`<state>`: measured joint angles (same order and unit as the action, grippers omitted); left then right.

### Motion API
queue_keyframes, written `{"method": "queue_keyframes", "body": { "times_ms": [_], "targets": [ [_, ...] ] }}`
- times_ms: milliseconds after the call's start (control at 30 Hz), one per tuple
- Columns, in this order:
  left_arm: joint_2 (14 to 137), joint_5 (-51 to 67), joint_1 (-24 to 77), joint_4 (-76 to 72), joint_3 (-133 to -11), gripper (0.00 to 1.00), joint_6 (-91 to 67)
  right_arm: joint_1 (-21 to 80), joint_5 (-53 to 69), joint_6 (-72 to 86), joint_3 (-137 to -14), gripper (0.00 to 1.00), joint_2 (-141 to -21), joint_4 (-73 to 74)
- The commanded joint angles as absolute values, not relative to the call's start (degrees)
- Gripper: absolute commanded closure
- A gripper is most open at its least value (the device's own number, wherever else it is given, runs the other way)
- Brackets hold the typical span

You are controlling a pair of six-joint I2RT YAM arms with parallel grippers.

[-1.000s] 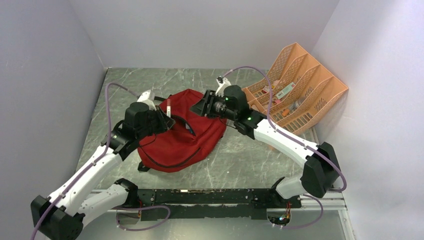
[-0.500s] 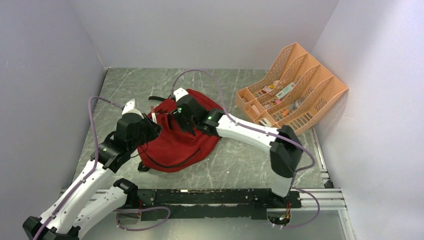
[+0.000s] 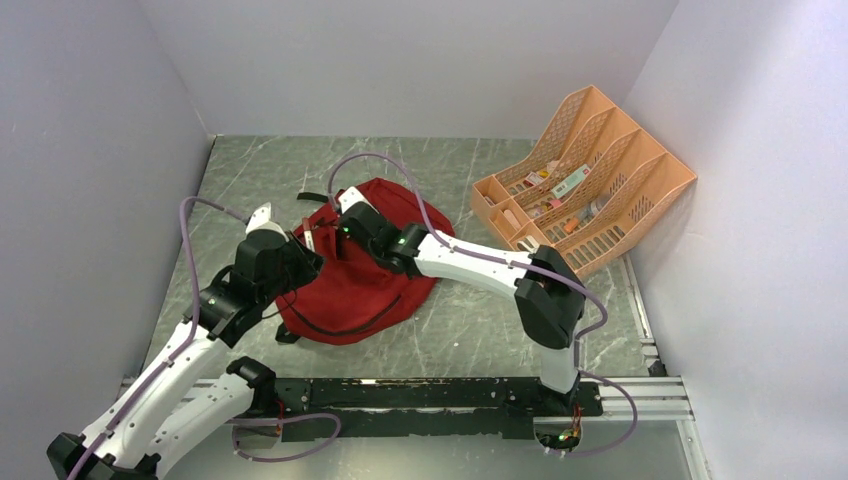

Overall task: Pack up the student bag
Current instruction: Place the stationery in the student bag.

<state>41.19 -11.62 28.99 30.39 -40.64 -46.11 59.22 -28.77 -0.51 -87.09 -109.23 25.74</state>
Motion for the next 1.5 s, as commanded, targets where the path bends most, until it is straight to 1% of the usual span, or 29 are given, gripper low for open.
{"method": "queue_keyframes", "body": {
  "times_ms": [0, 67, 133, 267, 367, 433, 600, 633, 900, 1167, 1467],
  "targets": [
    [41.15, -9.27, 29.09, 28.91, -39.95, 0.95, -46.43, 59.15, -27.38, -0.62, -85.96, 0.68, -105.10, 20.81],
    [41.57, -8.19, 29.09, 28.16, -39.86, 0.95, -46.29, 59.13, -26.72, -0.43, -86.00, 0.70, -104.86, 20.28],
    [42.08, -7.27, 29.09, 27.60, -39.82, 0.95, -46.19, 59.15, -26.47, -0.20, -86.21, 0.73, -104.85, 19.97],
    [42.66, -5.10, 29.08, 25.77, -39.49, 0.95, -45.97, 58.95, -25.56, -0.14, -86.71, 0.70, -105.30, 19.44],
    [43.34, -3.53, 29.09, 24.89, -39.23, 0.95, -45.82, 58.60, -24.50, -0.09, -87.33, 0.73, -105.64, 19.69],
    [43.86, -2.45, 29.09, 24.43, -38.93, 0.95, -45.88, 58.33, -23.39, 1.66, -87.43, 0.77, -105.60, 19.42],
    [45.46, 0.61, 29.08, 21.63, -37.55, 0.95, -46.93, 57.46, -20.59, 4.28, -85.85, 0.98, -104.17, 17.32],
    [45.92, 2.02, 29.09, 20.83, -37.26, 0.95, -47.41, 57.19, -19.91, 4.83, -85.44, 1.00, -103.75, 16.77],
    [52.10, 9.73, 29.09, 14.96, -37.54, 0.95, -51.61, 56.38, -17.24, 8.70, -81.06, 1.00, -100.57, 12.32],
    [56.56, 16.11, 29.00, 13.61, -38.71, 0.95, -55.21, 56.34, -16.68, 11.34, -76.09, 1.00, -97.50, 6.96],
    [59.17, 18.58, 28.75, 11.74, -38.58, 0.95, -58.14, 56.34, -15.97, 11.45, -74.91, 1.00, -96.99, 5.72]
  ]
}}
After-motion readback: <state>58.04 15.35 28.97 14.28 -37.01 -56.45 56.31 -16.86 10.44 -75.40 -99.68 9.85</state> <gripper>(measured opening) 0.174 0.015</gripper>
